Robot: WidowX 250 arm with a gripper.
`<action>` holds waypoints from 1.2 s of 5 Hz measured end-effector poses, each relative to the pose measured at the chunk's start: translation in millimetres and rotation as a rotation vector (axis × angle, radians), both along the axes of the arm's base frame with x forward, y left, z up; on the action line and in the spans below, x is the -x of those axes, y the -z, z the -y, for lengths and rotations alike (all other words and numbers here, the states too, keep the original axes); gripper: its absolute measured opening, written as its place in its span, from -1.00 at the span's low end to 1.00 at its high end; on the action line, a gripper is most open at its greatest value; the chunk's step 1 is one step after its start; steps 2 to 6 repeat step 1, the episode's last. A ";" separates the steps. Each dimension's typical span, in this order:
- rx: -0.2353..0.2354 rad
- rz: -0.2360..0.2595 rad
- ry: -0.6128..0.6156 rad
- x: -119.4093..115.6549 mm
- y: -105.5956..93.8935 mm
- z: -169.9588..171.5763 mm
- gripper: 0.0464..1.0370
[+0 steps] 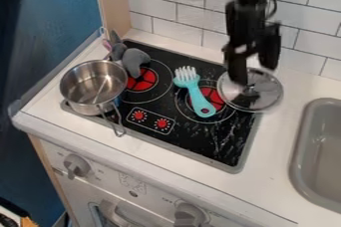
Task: Move the silver pot lid to the top right corner of the stove
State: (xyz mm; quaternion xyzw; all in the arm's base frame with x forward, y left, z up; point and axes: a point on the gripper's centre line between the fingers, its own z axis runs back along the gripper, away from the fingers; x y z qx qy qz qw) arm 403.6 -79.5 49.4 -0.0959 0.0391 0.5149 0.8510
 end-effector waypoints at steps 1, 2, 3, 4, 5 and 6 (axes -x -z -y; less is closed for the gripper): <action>0.019 0.048 -0.011 3.9 -27.0 -5.8 0.93; 0.019 0.048 -0.011 3.9 -27.0 -5.8 0.93; 0.019 0.048 -0.011 3.9 -27.0 -5.8 0.93; 0.019 0.048 -0.011 3.9 -27.0 -5.8 0.93; 0.019 0.048 -0.011 3.9 -27.0 -5.8 0.93; 0.019 0.048 -0.011 3.9 -27.0 -5.8 0.93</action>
